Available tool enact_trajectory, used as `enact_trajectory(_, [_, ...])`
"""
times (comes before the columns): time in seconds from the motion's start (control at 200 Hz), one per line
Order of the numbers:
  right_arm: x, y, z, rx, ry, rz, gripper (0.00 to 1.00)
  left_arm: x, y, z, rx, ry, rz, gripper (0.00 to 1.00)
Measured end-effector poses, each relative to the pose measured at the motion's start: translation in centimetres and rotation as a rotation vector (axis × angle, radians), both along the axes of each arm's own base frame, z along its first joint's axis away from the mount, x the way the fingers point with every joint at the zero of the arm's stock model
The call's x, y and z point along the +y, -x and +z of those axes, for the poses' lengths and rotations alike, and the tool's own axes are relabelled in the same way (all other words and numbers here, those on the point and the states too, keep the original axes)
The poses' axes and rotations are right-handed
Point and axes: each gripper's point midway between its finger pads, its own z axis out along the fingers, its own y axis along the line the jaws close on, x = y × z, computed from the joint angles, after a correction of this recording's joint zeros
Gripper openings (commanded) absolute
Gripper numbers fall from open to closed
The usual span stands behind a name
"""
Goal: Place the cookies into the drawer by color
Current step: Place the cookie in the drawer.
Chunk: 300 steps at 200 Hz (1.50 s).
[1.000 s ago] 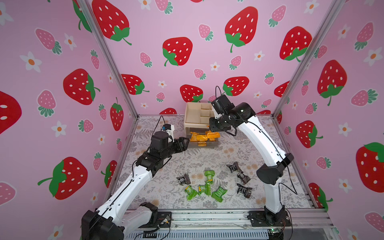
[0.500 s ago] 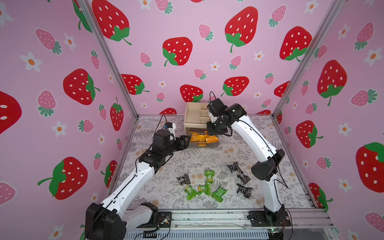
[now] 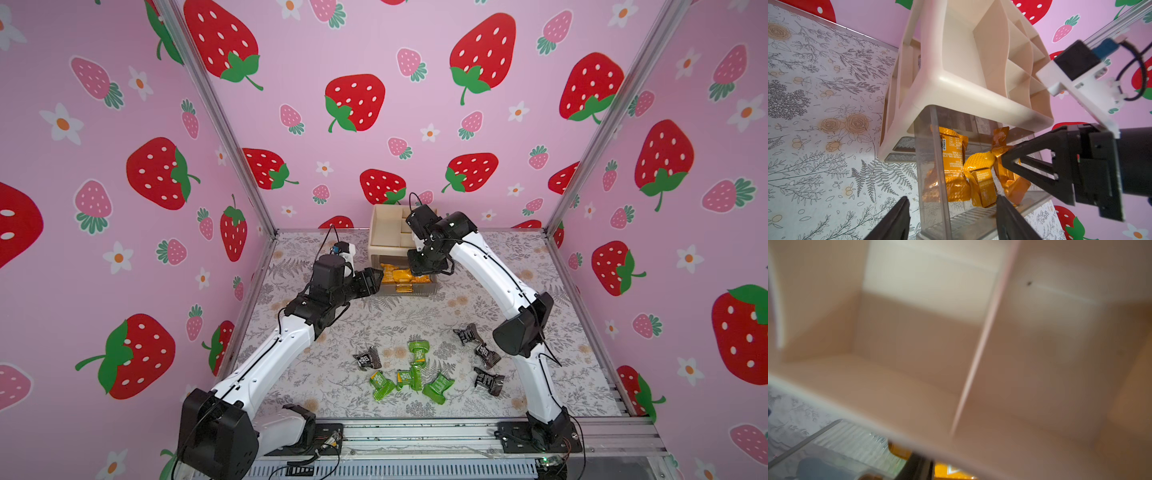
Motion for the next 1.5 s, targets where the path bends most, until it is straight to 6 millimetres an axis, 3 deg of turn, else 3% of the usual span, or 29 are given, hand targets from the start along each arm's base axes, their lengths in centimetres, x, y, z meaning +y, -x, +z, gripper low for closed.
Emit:
enact_trajectory(0.255, [0.1, -0.2, 0.0, -0.016, 0.011, -0.002, 0.33, -0.1, -0.2, -0.2, 0.003, -0.004, -0.002, 0.69])
enact_trajectory(0.715, [3.3, 0.5, -0.1, 0.052, -0.136, 0.062, 0.34, -1.0, -0.9, -0.8, 0.024, 0.007, -0.039, 0.69])
enact_trajectory(1.501, [-0.5, -1.5, 0.5, -0.101, 0.078, -0.032, 0.33, -1.1, -1.0, -0.1, 0.005, -0.002, -0.046, 0.69])
